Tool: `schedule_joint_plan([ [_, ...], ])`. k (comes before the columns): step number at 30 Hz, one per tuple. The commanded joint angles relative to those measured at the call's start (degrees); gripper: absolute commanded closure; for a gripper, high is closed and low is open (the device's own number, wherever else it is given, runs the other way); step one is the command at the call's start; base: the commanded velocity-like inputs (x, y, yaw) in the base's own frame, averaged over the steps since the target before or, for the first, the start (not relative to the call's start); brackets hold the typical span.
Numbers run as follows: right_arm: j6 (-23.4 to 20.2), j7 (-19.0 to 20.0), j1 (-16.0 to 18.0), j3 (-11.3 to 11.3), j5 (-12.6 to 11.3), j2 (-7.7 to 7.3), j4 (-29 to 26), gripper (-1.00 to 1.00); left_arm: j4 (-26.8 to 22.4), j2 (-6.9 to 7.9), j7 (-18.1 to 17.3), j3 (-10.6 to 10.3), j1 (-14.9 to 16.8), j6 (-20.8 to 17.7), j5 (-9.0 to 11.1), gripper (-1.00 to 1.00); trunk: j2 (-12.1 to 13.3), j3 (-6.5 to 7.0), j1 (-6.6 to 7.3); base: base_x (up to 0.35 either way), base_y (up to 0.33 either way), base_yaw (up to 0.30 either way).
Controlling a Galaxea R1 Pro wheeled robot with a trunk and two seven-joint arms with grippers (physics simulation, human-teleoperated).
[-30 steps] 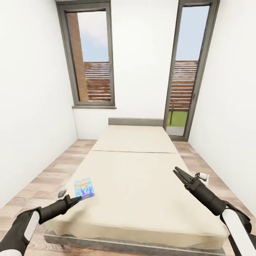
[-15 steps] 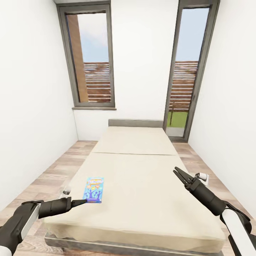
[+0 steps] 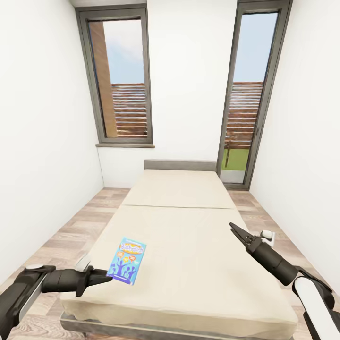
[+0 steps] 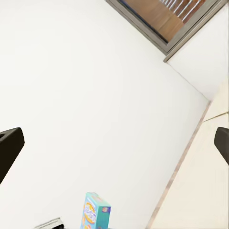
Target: Put all the toys in the child's room - the three board games (two on the bed and one on the table), the two jigsaw puzzles on the table, and the tennis ball on the table - inside the toy box on the table in the child's room.
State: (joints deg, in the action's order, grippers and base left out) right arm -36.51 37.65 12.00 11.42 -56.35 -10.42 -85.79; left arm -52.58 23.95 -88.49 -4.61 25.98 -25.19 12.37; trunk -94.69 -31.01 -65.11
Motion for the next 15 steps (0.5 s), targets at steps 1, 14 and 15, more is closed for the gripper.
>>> schedule_joint_plan([
  [1, -0.4, -0.5, 0.0, 0.1, 0.2, 0.02, -0.1, -1.0, 0.0, 0.1, -0.3, -0.3, 0.0, 0.4, 0.1, 1.0, 0.4, 0.12, 0.23, 0.0, 0.0, 0.0],
  [14, 0.3, -1.4, 0.0, 0.0, 1.3, 0.05, 0.2, -1.0, 0.4, 0.13, -0.6, 0.2, -0.2, 6.0, -0.3, 1.0, 5.6, 2.46, 3.09, 0.0, 0.0, 0.0],
  [15, 0.3, -1.4, 0.0, 0.0, 1.2, 0.05, 0.3, -1.0, 0.5, 0.13, -0.6, 0.2, -0.2, 6.1, -0.2, 1.0, 6.0, 2.63, 3.31, 0.0, 0.0, 0.0],
])
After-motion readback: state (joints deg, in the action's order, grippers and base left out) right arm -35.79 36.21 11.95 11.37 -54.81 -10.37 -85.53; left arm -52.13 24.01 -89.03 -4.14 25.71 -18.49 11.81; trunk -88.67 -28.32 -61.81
